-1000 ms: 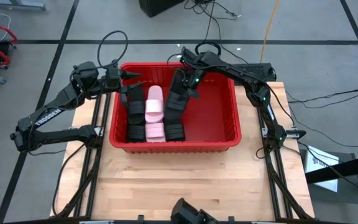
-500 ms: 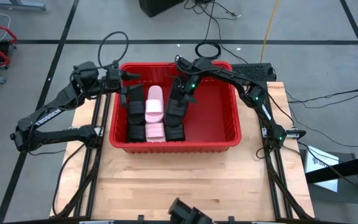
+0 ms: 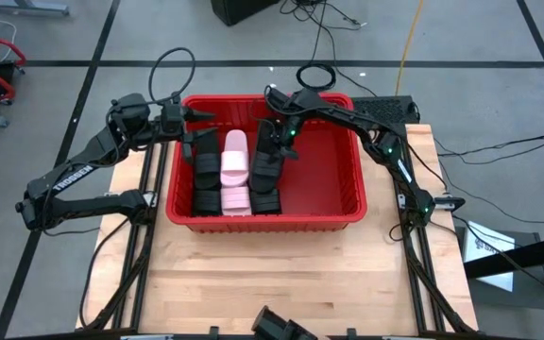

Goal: Pick and place slides into bin
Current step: Put the black slipper into the red bin

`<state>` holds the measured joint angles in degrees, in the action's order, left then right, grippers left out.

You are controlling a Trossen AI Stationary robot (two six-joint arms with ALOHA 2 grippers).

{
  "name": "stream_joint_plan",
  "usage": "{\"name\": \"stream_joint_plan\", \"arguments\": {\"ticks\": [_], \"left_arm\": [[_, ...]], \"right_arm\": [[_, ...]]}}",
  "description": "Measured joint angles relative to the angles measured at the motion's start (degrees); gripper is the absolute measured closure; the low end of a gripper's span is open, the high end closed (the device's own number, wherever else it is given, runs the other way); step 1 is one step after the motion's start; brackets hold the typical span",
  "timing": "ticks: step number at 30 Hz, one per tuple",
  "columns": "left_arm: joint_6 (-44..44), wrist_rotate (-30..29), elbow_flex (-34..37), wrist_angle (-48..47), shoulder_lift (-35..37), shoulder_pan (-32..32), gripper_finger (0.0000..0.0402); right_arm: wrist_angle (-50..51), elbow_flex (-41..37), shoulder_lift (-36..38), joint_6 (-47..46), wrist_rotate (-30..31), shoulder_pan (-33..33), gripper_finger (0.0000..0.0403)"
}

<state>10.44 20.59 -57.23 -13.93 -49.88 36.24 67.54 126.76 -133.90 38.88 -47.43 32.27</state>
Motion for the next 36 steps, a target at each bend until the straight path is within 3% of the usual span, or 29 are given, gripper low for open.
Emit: {"name": "stream_joint_plan", "arguments": {"ticks": [23,30,36], "left_arm": [[-0.54,-0.02,0.0,0.0,0.0,0.01,0.0222],[-0.57,-0.03,0.0,-0.15,-0.01,0.01,0.0222],[-0.42,-0.03,0.0,-0.55,-0.01,0.01,0.0222]], "right_arm": [[-0.01,0.0,0.02,2.8,1.34,-1.8,0.0402],[0.21,0.07,0.04,4.27,7.28,-3.38,0.0399],[2.16,0.07,0.03,3.68,8.2,-4.0,0.0397]]}}
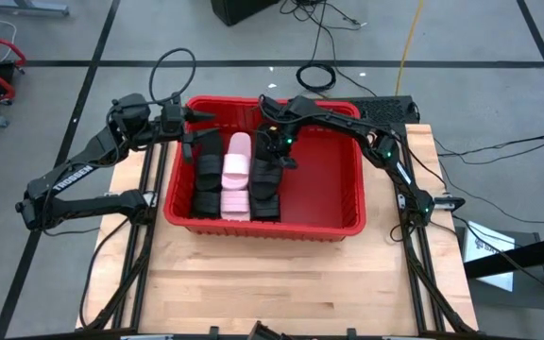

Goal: Pick and place slides into bin
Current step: Put the black slipper into the red bin

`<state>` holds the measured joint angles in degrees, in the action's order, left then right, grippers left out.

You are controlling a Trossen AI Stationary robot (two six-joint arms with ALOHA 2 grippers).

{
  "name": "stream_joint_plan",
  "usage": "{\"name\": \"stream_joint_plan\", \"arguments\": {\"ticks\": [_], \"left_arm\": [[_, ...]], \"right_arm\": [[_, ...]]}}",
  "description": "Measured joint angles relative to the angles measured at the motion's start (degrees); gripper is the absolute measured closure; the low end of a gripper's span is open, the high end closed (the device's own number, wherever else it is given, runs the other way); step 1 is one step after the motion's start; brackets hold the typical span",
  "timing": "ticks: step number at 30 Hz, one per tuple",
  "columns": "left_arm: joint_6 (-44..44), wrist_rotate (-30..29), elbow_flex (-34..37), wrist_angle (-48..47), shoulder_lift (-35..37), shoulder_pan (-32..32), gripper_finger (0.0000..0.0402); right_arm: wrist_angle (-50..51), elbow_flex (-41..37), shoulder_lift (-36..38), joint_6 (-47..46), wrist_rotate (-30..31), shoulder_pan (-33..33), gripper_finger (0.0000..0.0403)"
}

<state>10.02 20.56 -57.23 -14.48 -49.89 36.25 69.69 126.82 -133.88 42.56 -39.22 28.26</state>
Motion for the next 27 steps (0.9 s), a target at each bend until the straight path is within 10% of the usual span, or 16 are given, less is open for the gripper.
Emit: {"name": "stream_joint_plan", "arguments": {"ticks": [27], "left_arm": [[0.78,-0.02,0.0,-0.33,0.0,-0.02,0.0222]], "right_arm": [[1.7,-0.13,0.45,-7.43,-1.05,1.13,0.0394]]}}
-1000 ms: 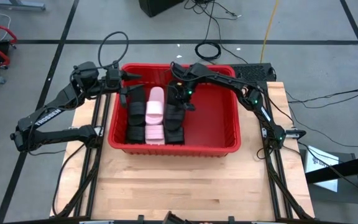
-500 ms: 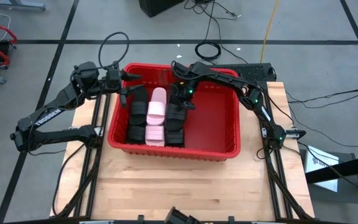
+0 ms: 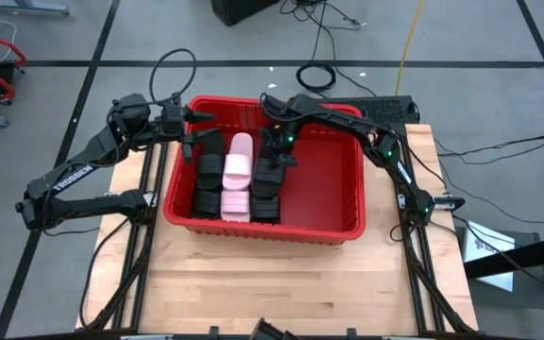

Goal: Pick and place slides into bin
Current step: Put the black slipper into the red bin

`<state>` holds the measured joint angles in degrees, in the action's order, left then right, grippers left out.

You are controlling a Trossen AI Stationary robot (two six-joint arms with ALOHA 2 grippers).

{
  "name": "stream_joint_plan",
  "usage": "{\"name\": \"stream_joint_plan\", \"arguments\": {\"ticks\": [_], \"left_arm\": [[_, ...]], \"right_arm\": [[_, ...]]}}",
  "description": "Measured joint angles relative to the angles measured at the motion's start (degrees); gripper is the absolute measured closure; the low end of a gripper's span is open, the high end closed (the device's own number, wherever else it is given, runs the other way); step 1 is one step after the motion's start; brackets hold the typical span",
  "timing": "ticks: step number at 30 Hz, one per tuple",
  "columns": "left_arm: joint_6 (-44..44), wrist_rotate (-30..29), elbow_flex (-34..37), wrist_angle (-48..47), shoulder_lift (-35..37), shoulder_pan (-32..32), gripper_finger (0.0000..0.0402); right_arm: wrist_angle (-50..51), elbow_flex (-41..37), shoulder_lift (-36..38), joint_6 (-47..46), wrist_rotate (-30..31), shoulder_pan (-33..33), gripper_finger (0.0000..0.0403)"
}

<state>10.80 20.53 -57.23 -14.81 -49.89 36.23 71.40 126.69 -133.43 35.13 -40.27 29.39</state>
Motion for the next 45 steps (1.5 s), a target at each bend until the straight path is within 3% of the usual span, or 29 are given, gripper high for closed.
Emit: {"name": "stream_joint_plan", "arguments": {"ticks": [6,24,37,42,45], "left_arm": [[-0.11,0.0,0.0,0.0,0.01,0.01,0.0222],[-0.12,0.0,0.0,-0.09,0.02,0.02,0.0222],[-0.82,0.0,0.0,-0.09,0.0,0.02,0.0222],[-0.8,0.0,0.0,-0.07,0.0,0.02,0.0222],[-0.8,0.0,0.0,-0.06,0.0,0.01,0.0222]], "right_arm": [[-0.87,0.0,0.09,-0.36,0.07,-0.22,0.0385],[-3.4,0.0,0.09,-1.38,0.1,-0.24,0.0277],[-3.03,0.0,0.09,0.77,0.07,-1.03,0.0259],[-4.03,0.0,0.09,0.2,6.68,-1.95,0.0244],[-4.59,0.0,0.09,1.99,6.77,-2.6,0.023]]}}
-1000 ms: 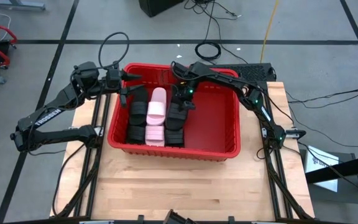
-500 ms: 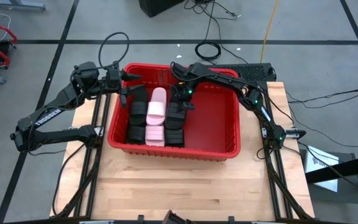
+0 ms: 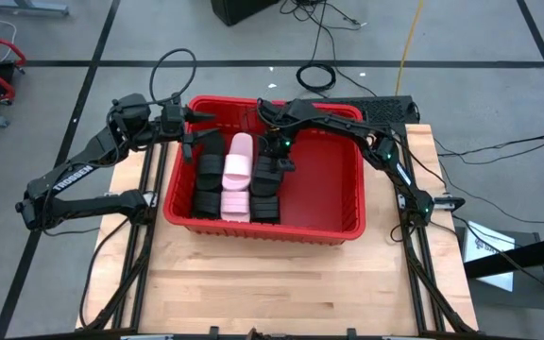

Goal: Pick and place slides into bin
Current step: Put the black slipper into the red bin

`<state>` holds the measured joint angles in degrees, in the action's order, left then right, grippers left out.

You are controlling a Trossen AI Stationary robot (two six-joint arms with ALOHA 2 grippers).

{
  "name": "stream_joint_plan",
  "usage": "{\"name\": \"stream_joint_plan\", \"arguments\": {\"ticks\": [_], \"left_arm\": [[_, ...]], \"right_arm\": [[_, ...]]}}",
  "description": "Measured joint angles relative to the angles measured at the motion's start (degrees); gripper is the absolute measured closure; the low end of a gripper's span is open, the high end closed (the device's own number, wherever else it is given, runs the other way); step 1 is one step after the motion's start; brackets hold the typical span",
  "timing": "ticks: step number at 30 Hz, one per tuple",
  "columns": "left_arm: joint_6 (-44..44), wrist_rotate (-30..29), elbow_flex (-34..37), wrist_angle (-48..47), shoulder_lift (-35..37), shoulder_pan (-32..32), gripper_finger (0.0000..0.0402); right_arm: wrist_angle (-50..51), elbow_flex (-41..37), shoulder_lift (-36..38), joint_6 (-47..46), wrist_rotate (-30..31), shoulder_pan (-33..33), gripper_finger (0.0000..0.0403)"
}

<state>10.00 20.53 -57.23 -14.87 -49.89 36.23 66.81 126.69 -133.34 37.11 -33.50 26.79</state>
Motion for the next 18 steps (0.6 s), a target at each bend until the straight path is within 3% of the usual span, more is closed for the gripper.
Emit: {"name": "stream_joint_plan", "arguments": {"ticks": [4,9,18], "left_arm": [[0.0,0.0,0.0,-0.01,0.01,0.01,0.0222],[0.0,0.0,0.0,-0.05,0.01,0.01,0.0222],[0.0,0.0,0.01,-0.28,0.0,0.0,0.0222]], "right_arm": [[-1.28,0.0,0.02,1.32,0.52,-1.27,0.0214],[-2.67,0.02,0.11,1.1,6.44,-2.3,0.0204],[-3.18,0.02,0.11,1.1,6.52,-1.46,0.0205]]}}
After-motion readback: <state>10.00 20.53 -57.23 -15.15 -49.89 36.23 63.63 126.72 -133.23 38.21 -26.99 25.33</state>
